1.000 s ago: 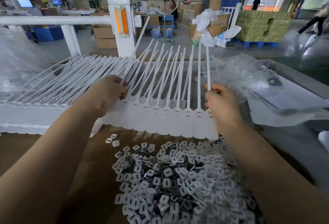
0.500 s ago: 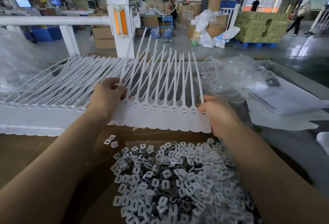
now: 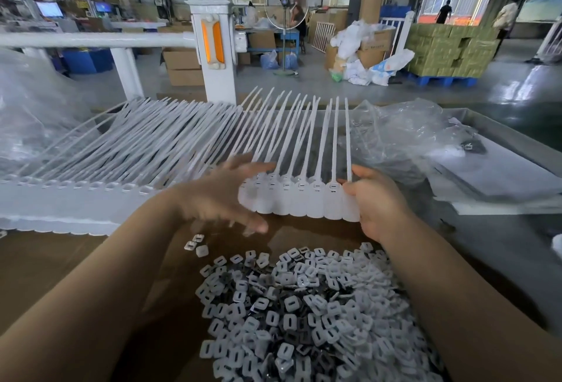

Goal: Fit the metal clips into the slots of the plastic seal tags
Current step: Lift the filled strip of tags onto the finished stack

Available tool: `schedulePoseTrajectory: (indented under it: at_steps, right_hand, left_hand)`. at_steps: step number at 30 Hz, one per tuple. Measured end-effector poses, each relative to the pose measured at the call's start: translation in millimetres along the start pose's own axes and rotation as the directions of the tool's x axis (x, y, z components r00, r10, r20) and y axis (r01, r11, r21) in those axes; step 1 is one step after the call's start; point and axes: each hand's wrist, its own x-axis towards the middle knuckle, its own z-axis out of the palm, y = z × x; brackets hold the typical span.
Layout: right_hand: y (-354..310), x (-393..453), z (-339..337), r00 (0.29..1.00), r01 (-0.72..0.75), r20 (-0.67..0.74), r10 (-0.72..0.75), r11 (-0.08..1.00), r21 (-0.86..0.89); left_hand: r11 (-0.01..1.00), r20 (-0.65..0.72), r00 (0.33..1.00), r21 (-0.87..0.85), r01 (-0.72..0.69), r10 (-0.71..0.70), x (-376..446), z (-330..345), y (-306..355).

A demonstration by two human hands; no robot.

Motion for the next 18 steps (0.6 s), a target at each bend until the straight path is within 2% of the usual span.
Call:
schedulePoseTrajectory:
  at_steps: [2,4,5,7,8,10,13,15,18]
  right_hand:
    - [-1.9,-2.2,0.2,1.000,0.009,0.023,-0.009,1.000,0.017]
    - [-2.9,-1.1,-0.2,0.996,0.045,0.072,-0.045,0.999,0.002]
    - [-3.5,-2.3,0.0,0.991,0.073,0.112,-0.068,0.996,-0.041]
    - [-4.3,-8.2,1.5,0.973,0.176,0.193,-0.125,0.945,-0.276]
    - [-3.5,-11.5,2.3,0.954,0.267,0.245,-0.172,0.862,-0.431]
    - [2.7,-14.4,3.8,0.904,0.426,0.340,-0.257,0.583,-0.692]
    - [11.2,-17.9,8.1,0.851,0.462,0.378,-0.364,0.180,-0.868]
    - [13.6,-19.0,10.7,0.802,0.495,0.429,-0.415,0.061,-0.866]
    - [18.5,-16.6,12.7,0.783,0.555,0.517,-0.346,0.013,-0.832]
  left_hand:
    - [0.993,-0.038,0.998,0.108,-0.040,0.044,5.3,12.1,0.3]
    - [0.982,-0.164,0.985,0.190,-0.021,0.053,8.7,21.1,-0.7]
    - [0.978,-0.208,0.977,0.209,-0.007,0.052,9.9,23.6,-1.3]
    - [0.966,-0.253,0.966,0.256,0.020,0.047,11.5,27.2,-2.1]
    - [0.957,-0.276,0.960,0.288,0.041,0.042,12.4,29.1,-2.4]
    - [0.938,-0.341,0.940,0.332,0.101,0.020,14.5,34.0,-2.9]
    - [0.923,-0.413,0.910,0.341,0.181,-0.026,17.6,41.4,-2.5]
    - [0.917,-0.447,0.893,0.337,0.211,-0.041,18.9,45.1,-2.4]
    - [0.909,-0.476,0.877,0.336,0.248,-0.064,18.9,47.7,-1.6]
